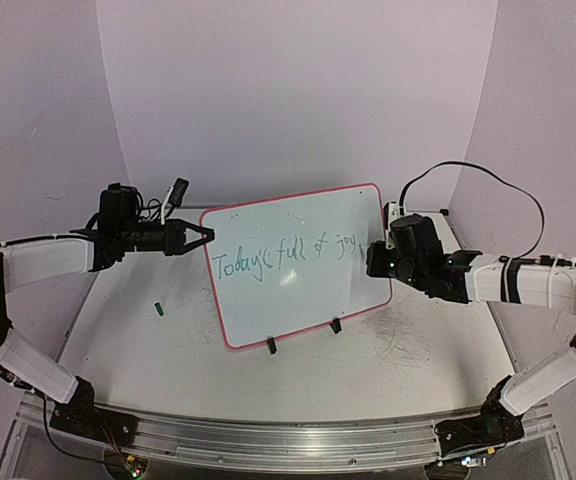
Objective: Write a sentence on the whiteboard
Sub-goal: Write a sentence on the whiteboard, then pick up the pen cap from the center of the board.
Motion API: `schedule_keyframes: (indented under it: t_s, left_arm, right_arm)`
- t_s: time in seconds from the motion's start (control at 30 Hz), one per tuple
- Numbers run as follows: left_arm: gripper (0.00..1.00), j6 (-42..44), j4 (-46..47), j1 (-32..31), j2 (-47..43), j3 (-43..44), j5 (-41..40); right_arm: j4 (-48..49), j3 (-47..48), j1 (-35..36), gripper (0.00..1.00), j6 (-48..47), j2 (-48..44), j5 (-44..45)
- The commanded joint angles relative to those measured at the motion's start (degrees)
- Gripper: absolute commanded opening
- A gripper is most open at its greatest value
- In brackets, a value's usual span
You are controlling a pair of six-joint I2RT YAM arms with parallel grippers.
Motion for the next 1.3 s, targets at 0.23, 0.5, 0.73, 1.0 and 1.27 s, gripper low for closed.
schedule_keyframes:
  t_s: [0.23, 0.5, 0.73, 1.0, 1.27]
  left_arm:
    - [0.0, 5.7, -4.1, -1.5, 0.5, 0.8, -5.5]
    - [0.2, 5.6, -4.5, -1.4, -1.3, 0.4, -9.3]
    - [0.52, 4.6, -6.9, -1.3, -6.7, 1.2, -14.9]
    - [0.79, -8.3, -17.0, 0.0, -21.1, -2.3, -31.3]
    - [0.69, -31.0, -42.3, 2.1, -14.2, 0.8, -47.5]
  right_arm:
    - [2.0, 1.1, -0.2, 0.0, 0.2, -2.6, 0.4]
    - [-4.7, -4.0, -0.2, 0.0, 0.4, -17.4, 0.0]
    - [-6.4, -3.1, -0.3, 0.0, -4.2, -19.2, 1.1]
    - [-2.2, -0.7, -0.2, 0.0, -10.3, -17.4, -4.0]
    - [-0.2, 0.5, -0.2, 0.0, -14.0, -14.7, -10.2]
